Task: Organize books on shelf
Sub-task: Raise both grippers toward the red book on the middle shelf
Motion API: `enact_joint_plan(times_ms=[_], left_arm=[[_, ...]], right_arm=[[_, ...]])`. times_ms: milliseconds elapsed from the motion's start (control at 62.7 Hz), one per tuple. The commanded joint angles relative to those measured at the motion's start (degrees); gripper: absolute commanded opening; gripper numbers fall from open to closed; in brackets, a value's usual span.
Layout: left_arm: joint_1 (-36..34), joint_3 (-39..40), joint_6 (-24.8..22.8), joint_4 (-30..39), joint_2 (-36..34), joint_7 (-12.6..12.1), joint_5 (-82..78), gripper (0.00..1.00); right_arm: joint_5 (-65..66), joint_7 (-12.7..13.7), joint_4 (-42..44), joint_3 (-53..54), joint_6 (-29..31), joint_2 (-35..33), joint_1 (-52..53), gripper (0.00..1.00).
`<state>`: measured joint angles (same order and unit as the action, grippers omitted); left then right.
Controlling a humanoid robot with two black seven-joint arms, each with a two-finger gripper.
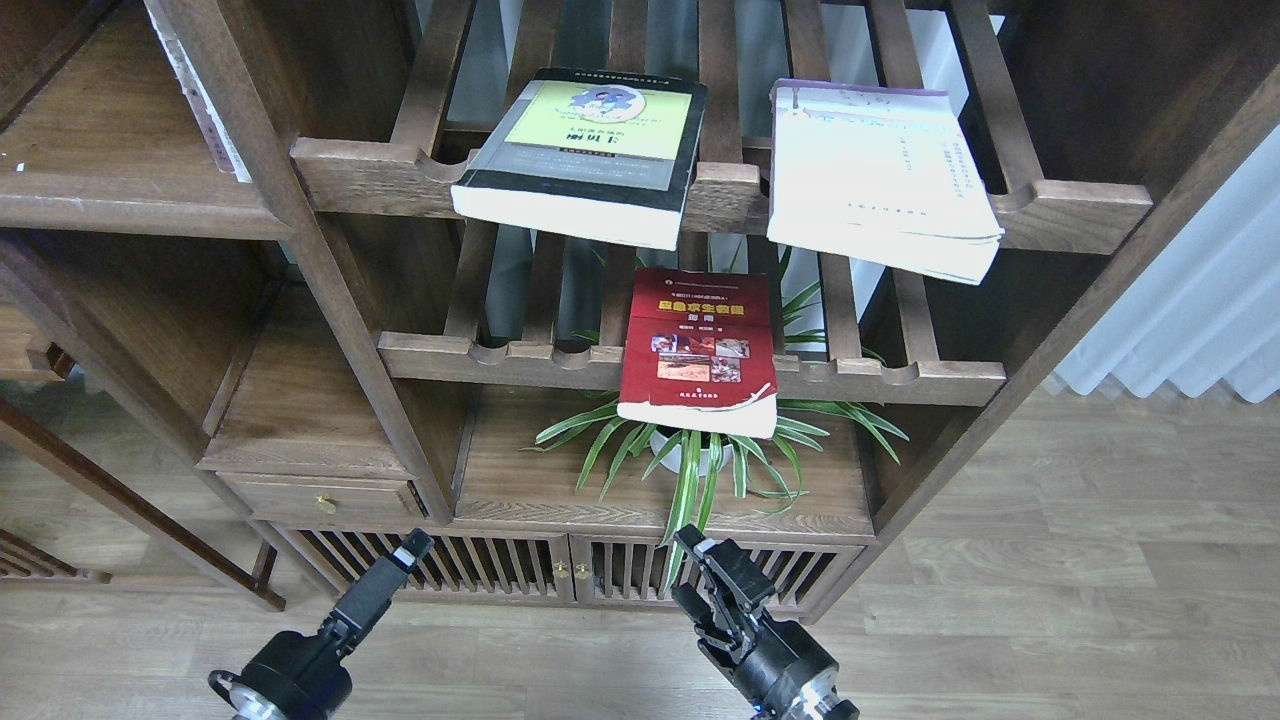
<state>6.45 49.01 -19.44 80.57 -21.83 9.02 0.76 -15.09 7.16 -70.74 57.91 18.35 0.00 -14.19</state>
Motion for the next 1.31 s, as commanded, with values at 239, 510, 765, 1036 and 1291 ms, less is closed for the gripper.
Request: enact_joint_plan(times_ms=[239,510,765,1036,1291], left_arm=[[-0.2,1.7,-4.9,-0.7,0.1,0.9,-0.1,1.0],[-1.7,5.0,-8.6,-2.4,0.0,0.9,-0.3,1.0],[-3.7,5.7,-8.6,-6.4,-0.1,0.9,-0.3,1.0],[-3.5,8.6,-8.6,-7.3,-0.6,0.9,-0.4,1.0],[-3.4,8.4,-8.6,-8.8,-1.9,0.9,-0.5,1.0]], right_arm=[[0.2,-0.2,2.6,-0.2,8.3,0.0,0.7,1.0],[0.2,0.3,4.6,-1.0,9.6,0.0,1.2,1.0],[0.3,0.4,9.5,-1.1,9.6,0.0,3.6,1.0],[0.2,0.4,11.2,-1.1,9.6,0.0,4.1,1.0],[0.3,0.4,11.1,-1.5,9.6,0.0,6.7,1.0]])
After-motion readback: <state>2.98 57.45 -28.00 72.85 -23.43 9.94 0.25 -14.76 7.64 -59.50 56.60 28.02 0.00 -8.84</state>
